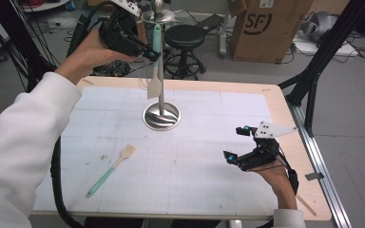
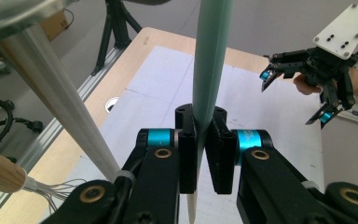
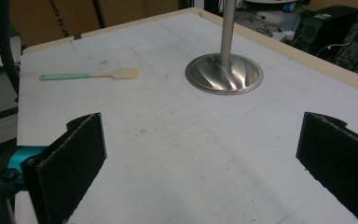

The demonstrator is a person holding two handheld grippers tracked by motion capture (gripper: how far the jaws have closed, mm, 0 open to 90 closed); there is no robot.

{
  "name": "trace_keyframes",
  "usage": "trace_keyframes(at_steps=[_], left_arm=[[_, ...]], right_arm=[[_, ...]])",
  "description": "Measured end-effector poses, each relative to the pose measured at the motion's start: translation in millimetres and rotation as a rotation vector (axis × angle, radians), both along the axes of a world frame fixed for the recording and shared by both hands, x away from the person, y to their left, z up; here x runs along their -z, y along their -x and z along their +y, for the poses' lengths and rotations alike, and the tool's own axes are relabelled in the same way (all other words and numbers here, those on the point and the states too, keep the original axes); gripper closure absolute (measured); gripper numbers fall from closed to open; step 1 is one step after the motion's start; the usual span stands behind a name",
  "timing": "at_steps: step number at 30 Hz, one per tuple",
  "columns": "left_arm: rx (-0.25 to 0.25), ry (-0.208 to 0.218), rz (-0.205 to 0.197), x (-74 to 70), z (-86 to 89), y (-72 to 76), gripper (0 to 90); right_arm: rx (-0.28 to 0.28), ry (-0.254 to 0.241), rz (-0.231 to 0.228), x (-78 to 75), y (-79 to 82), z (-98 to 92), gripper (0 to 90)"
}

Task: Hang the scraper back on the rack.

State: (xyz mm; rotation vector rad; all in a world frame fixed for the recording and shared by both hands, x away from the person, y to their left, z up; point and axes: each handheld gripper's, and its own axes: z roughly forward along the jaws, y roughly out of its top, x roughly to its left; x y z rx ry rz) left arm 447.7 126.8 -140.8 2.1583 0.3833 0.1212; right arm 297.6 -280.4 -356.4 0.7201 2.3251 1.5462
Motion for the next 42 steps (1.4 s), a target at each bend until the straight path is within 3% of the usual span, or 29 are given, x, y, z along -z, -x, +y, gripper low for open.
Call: trace_keyframes(at_steps=[16,21,28,32,34,35,39,42], left_arm=[[-0.010,-0.006,0.010,2.9,1.8,-9.3,83.6],[-0.036,-0.012,0.012,4.5,2.4,-11.8,83.6],[-0.048,-0.029,-0.003,7.6,2.3,-13.7,83.4],[-0.055,-0.003,-0.005,11.7,4.1,-13.0,82.9],[-0.061,-0.016,-0.004,12.9,5.4,-12.9,82.0],[-0.070,-0.039,-0.009,13.3,6.4,-12.6,79.4],[-0.071,-0.058,-0.003,15.7,8.5,-9.8,64.7],[-0.046,-0.079,-0.005,17.8,10.1,-5.5,53.6]], right_arm=[[0.027,-0.015,-0.010,3.8,3.2,-4.9,0.0],[0.030,-0.020,-0.012,5.6,4.2,-5.5,0.0],[0.041,-0.022,-0.026,6.0,5.1,-6.2,0.0],[0.060,-0.029,-0.018,9.8,5.5,-7.4,0.0],[0.068,-0.032,-0.023,11.2,5.5,-9.2,0.0],[0.070,-0.038,-0.018,11.8,5.6,-9.8,0.0],[0.094,-0.039,-0.009,13.7,4.9,-12.3,0.0],[0.116,-0.031,-0.007,15.5,3.8,-13.0,0.0]])
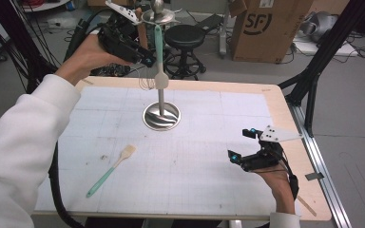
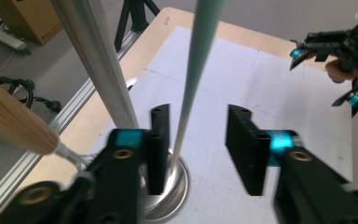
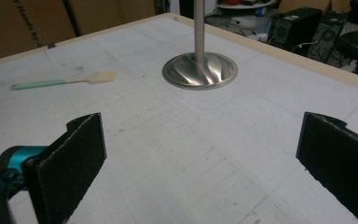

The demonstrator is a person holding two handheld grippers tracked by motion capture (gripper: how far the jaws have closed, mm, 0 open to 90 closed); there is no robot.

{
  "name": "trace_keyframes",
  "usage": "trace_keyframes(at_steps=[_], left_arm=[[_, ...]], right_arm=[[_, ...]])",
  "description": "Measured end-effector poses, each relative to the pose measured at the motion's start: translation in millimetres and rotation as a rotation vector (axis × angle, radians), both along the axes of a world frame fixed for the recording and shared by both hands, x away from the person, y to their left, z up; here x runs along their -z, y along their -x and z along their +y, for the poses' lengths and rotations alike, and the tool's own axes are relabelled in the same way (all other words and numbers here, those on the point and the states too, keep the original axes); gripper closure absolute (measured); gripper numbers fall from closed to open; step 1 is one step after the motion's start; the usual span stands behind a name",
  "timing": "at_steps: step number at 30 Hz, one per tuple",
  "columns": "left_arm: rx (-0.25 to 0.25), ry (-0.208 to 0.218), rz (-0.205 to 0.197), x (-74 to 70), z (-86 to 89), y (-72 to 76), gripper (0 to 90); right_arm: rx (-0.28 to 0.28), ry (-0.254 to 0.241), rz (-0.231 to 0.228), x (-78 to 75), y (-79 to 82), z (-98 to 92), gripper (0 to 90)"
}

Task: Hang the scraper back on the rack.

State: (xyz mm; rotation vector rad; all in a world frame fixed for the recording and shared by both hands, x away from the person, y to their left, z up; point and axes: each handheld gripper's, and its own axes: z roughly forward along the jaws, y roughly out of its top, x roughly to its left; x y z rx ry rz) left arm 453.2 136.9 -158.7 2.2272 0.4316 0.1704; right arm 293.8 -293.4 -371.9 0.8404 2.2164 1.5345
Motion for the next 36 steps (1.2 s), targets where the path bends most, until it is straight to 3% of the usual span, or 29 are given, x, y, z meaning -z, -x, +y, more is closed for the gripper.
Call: trace_keyframes(at_steps=[2,5,8,11,14,18,36], left_arm=[[0.018,-0.026,-0.016,2.3,1.5,5.8,44.3],[0.040,-0.016,-0.036,6.3,9.0,16.3,36.7],[0.023,-0.034,-0.055,8.2,19.2,24.8,29.2],[0.021,0.003,-0.064,9.6,31.0,33.6,22.3],[0.016,-0.025,-0.065,11.2,38.6,40.3,14.9],[0.004,-0.005,-0.084,12.1,48.1,48.2,2.6],[0.012,0.014,-0.103,4.4,71.1,68.0,1.7]], right_arm=[[0.025,0.018,0.004,1.1,0.2,0.2,0.0],[0.033,0.024,0.010,3.5,-2.3,0.3,0.0],[0.038,0.017,0.015,3.2,-1.9,0.3,0.0],[0.043,0.010,0.013,2.4,-1.4,0.3,0.0],[0.049,0.003,0.014,2.4,-0.7,-0.3,0.0],[0.056,0.002,0.017,3.4,-0.7,-1.5,0.0],[0.069,-0.016,0.005,1.4,0.4,-8.4,0.0]])
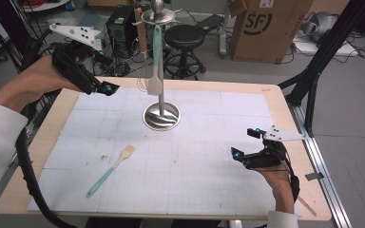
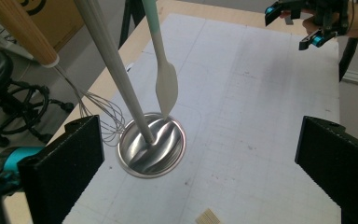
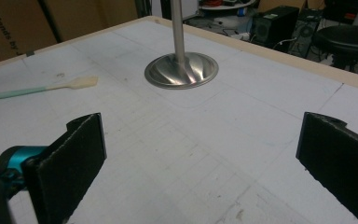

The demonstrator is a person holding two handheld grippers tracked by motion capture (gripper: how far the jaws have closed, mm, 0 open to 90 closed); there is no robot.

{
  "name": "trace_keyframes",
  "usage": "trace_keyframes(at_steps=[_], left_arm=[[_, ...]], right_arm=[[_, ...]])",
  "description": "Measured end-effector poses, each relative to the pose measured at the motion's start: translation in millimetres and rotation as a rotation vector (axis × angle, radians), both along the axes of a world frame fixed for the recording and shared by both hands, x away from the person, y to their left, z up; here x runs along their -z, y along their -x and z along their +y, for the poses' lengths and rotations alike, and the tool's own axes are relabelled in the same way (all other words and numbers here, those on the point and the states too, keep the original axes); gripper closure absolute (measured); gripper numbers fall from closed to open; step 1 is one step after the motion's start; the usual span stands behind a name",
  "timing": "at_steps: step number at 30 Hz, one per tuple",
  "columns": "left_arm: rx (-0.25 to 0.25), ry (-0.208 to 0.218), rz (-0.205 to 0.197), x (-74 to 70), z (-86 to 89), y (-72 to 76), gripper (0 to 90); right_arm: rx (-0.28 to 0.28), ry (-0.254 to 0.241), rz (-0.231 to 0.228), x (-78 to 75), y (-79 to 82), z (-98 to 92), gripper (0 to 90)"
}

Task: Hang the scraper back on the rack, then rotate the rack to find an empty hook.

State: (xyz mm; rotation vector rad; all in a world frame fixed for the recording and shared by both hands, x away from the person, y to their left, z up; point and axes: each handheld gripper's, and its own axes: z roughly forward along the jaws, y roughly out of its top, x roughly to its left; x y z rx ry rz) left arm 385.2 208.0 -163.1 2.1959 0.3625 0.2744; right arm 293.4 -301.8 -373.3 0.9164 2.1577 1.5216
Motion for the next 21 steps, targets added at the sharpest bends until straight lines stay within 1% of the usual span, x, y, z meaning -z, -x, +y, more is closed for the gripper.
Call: trace_keyframes(at_steps=[3,6,11,13,14,16,18,20,21], left_arm=[[-0.003,0.012,-0.005,-4.2,1.4,3.5,1.8],[-0.007,0.009,-0.016,-10.0,0.9,5.3,1.8],[0.001,0.009,-0.022,-19.0,-2.3,5.7,2.9],[0.008,0.011,-0.023,-22.9,-4.0,5.5,8.4],[0.015,0.020,-0.024,-24.5,-4.9,5.0,11.2],[0.024,0.022,-0.022,-27.8,-7.0,3.6,15.0],[0.029,0.022,-0.029,-31.6,-9.0,1.5,23.5],[0.031,0.031,-0.027,-34.4,-10.8,-1.1,32.5],[0.033,0.034,-0.033,-36.2,-12.1,-2.7,36.9]], right_arm=[[0.000,-0.002,-0.004,-0.8,0.8,0.2,0.0],[-0.004,0.001,-0.004,-0.9,1.2,0.7,0.0],[-0.009,0.003,-0.007,-1.0,1.0,1.5,0.0],[-0.011,0.005,-0.011,-1.1,0.6,1.9,0.0],[-0.013,0.005,-0.011,-1.2,0.7,2.0,0.0],[-0.012,0.004,-0.010,-1.6,0.9,2.1,0.0],[-0.013,-0.001,-0.012,-1.9,1.3,1.5,0.0],[-0.010,-0.002,-0.010,-1.9,1.7,0.8,0.0],[-0.012,-0.001,-0.009,-1.6,1.8,0.6,0.0]])
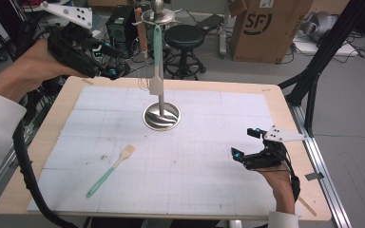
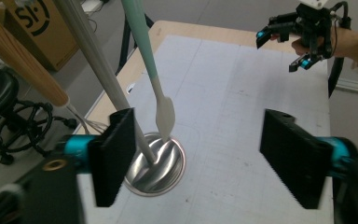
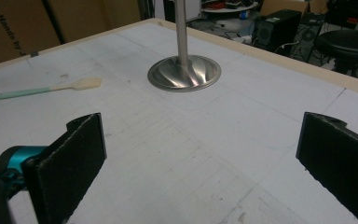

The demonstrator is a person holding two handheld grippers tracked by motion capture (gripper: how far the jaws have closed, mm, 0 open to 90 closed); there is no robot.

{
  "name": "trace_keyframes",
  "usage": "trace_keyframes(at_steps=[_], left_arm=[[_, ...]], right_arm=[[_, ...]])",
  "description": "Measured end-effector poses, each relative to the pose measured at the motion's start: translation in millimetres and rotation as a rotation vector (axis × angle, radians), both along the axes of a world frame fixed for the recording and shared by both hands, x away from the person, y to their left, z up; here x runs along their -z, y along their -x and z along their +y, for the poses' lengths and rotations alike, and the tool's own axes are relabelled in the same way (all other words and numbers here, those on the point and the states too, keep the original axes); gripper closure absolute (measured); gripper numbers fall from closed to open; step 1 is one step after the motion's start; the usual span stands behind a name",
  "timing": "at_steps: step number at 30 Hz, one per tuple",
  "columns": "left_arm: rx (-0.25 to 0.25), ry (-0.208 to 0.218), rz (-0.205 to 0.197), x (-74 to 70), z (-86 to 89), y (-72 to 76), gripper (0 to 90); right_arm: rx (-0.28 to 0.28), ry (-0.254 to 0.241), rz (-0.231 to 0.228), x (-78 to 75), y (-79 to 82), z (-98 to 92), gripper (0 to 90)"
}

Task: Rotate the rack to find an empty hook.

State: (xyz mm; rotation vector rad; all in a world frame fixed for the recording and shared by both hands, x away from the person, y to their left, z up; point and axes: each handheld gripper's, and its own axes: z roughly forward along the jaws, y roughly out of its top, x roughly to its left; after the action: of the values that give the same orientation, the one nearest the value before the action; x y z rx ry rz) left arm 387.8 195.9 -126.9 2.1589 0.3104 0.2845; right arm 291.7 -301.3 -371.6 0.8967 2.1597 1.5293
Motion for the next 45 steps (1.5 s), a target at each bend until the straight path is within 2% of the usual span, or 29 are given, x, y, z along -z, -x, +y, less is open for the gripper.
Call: trace_keyframes(at_steps=[3,6,8,11,13,26,34,40,45], left_arm=[[0.016,0.028,0.001,-5.3,-2.6,-5.2,49.2],[0.017,0.028,-0.009,-8.8,-4.9,-10.0,65.7],[0.009,0.017,-0.010,-11.5,-6.2,-14.1,72.7],[-0.002,0.022,-0.001,-15.8,-7.1,-20.0,86.2],[-0.013,0.025,0.004,-18.3,-7.6,-24.0,89.6],[-0.022,0.023,-0.010,-30.9,-17.7,-53.2,89.9],[-0.036,0.025,-0.008,-30.0,-19.4,-71.6,89.9],[-0.049,0.017,-0.015,-31.4,-17.7,-80.5,89.9],[-0.079,0.004,-0.023,-33.4,-16.4,-86.2,89.9]], right_arm=[[-0.006,0.001,0.010,1.5,-0.1,0.1,0.0],[-0.002,0.005,0.004,2.3,-0.8,-1.0,0.0],[-0.007,0.001,0.013,2.7,-0.6,-1.9,0.0],[-0.010,0.004,0.015,4.0,-1.0,-2.8,0.0],[-0.013,0.004,0.020,4.8,-1.0,-2.7,0.0],[-0.017,0.009,0.023,6.3,-0.7,-2.9,0.0],[-0.024,0.013,0.021,6.8,-0.5,-2.8,0.0],[-0.018,0.006,0.023,6.3,0.0,-4.0,0.0],[-0.019,0.006,0.024,6.7,-0.3,-4.1,0.0]])
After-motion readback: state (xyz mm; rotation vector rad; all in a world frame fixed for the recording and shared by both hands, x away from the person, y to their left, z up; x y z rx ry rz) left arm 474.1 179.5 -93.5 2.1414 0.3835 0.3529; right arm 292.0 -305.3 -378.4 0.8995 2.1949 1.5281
